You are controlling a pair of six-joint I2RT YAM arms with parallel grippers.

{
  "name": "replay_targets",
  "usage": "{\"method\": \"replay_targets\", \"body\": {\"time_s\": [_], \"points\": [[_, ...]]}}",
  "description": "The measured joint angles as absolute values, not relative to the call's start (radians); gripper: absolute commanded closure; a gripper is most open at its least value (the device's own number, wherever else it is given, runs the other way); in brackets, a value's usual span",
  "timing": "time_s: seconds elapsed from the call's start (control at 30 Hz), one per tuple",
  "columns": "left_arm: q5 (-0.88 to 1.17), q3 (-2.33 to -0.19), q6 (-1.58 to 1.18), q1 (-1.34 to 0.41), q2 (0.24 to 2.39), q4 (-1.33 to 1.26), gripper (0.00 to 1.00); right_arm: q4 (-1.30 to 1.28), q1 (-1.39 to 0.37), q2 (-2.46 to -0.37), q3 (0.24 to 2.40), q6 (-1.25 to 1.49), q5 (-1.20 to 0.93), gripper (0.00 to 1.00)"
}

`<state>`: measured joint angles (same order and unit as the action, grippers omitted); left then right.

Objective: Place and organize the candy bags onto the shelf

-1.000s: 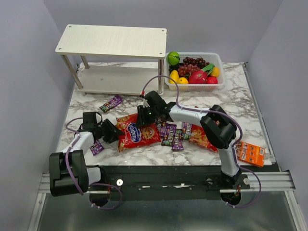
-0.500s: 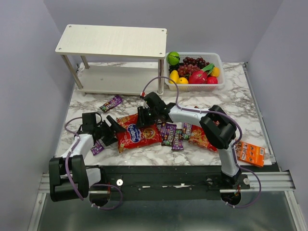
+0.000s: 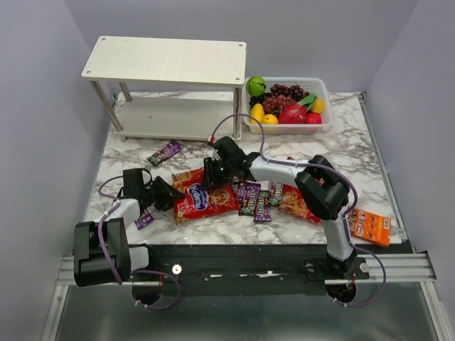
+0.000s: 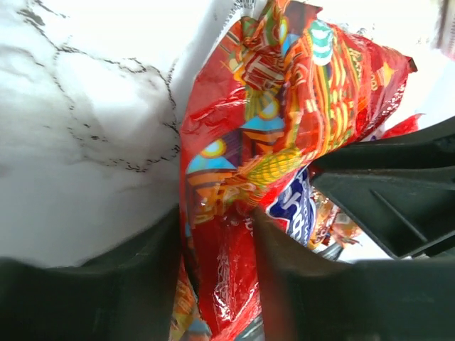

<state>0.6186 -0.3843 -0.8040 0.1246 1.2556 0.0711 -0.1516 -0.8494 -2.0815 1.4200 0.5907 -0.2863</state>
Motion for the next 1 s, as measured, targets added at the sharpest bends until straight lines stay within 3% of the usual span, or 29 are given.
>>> {"method": "replay_targets", "body": {"time_s": [0.07,0.17,0.4,0.7,1.0], "points": [[0.630,-0.384,-0.804,0.125,1.256,0.062,0.86,-0.152,-0.849,-2.081,1.420,0.591,-0.286,0.57],[0.648,-0.386,-0.804,0.125,1.254,0.053,1.00,-0.157,-0.849,-2.077,1.420,0.591,-0.285,0.57],[0.650,-0.440,-0.791,0.122,1.224,0.140,1.00,-0.212,-0.857,-2.012,1.381,0.599,-0.198,0.57],[0.648,-0.603,-0.810,0.123,1.111,0.290,1.00,-0.417,-0.855,-1.770,1.225,0.625,0.089,0.51],[0.650,-0.781,-0.851,0.123,1.044,0.377,1.00,-0.508,-0.849,-1.567,1.219,0.650,0.184,0.50]]}}
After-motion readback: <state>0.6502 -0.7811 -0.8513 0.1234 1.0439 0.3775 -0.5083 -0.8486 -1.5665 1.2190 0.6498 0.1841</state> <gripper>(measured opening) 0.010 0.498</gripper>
